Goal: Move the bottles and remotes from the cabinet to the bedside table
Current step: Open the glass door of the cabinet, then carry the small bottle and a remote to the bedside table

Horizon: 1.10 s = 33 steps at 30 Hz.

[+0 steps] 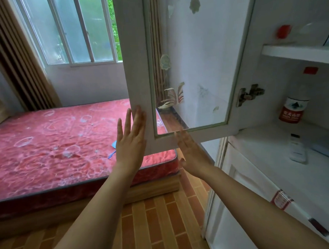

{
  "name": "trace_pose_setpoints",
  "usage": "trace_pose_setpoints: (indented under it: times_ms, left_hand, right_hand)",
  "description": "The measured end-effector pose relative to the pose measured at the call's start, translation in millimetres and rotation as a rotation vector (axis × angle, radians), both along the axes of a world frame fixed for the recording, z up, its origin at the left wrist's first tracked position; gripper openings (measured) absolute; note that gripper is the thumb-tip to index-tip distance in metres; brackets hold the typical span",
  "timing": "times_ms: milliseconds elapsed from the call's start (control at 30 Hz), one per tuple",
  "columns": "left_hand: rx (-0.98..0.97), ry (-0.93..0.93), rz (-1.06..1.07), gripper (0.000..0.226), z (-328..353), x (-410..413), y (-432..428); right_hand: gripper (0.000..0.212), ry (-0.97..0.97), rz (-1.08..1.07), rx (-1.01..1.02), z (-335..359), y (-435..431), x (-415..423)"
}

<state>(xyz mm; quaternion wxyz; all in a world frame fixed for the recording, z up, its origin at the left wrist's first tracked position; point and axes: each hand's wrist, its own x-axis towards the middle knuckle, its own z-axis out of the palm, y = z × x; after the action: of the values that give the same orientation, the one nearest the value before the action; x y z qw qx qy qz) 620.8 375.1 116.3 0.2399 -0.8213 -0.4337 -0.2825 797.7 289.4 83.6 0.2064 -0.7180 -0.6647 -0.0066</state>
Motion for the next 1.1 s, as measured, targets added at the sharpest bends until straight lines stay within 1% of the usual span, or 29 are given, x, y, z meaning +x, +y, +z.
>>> trace_pose_setpoints:
  times_ms: [67,133,233,300,367,500,567,667,700,800,833,967,1100]
  left_hand:
    - [-0.013,-0.011,0.002,0.092,0.5,2.7,-4.3]
    - [-0.022,-0.041,-0.008,0.086,2.1,7.1,-10.4]
    - [0.013,-0.092,-0.086,0.066,2.6,22.2,-20.2]
    - [0.013,-0.121,-0.187,0.057,3.5,40.0,-27.7]
    - [-0.048,-0.174,-0.302,0.05,5.5,62.7,-41.0]
    - [-0.268,-0.267,-0.525,0.043,8.6,108.2,-82.8]
    - [-0.34,-0.243,-0.605,0.039,7.9,128.0,-101.2]
    - [-0.407,-0.145,-0.686,0.046,7.8,155.2,-126.8]
    - [-0.417,-0.127,-0.709,0.045,7.8,163.2,-135.4]
    - [-0.405,-0.12,-0.752,0.03,7.8,182.5,-159.5]
    - [-0.403,-0.118,-0.758,0.029,8.1,187.0,-167.0]
    - [-0.41,-0.107,-0.77,0.03,6.1,197.7,-186.7]
    - [-0.414,-0.121,-0.8,0.028,2.3,202.8,-188.7]
  right_hand:
    - [0.083,-0.004,0.0,-0.004,3.1,-2.8,1.2]
    - [0.081,0.02,0.0,0.017,7.8,-6.9,2.4]
    - [0.075,0.048,-0.015,0.066,17.4,-22.6,9.2]
    - [0.069,0.035,-0.036,0.094,24.7,-40.1,19.1]
    - [0.064,0.017,-0.084,0.12,30.6,-63.3,33.2]
    - [0.06,-0.022,-0.227,0.163,35.4,-126.6,68.7]
    - [0.056,-0.042,-0.306,0.149,36.0,-162.3,86.4]
    - [0.051,-0.064,-0.401,0.13,35.5,-209.8,106.6]
    - [0.05,-0.06,-0.417,0.131,36.2,-223.2,110.3]
    - [0.047,-0.047,-0.44,0.138,40.3,-255.3,115.9]
    - [0.047,-0.046,-0.443,0.139,41.6,-263.6,116.9]
    - [0.046,-0.017,-0.446,0.137,41.4,-287.1,117.7]
    - [0.045,-0.005,-0.456,0.115,34.8,-294.5,115.9]
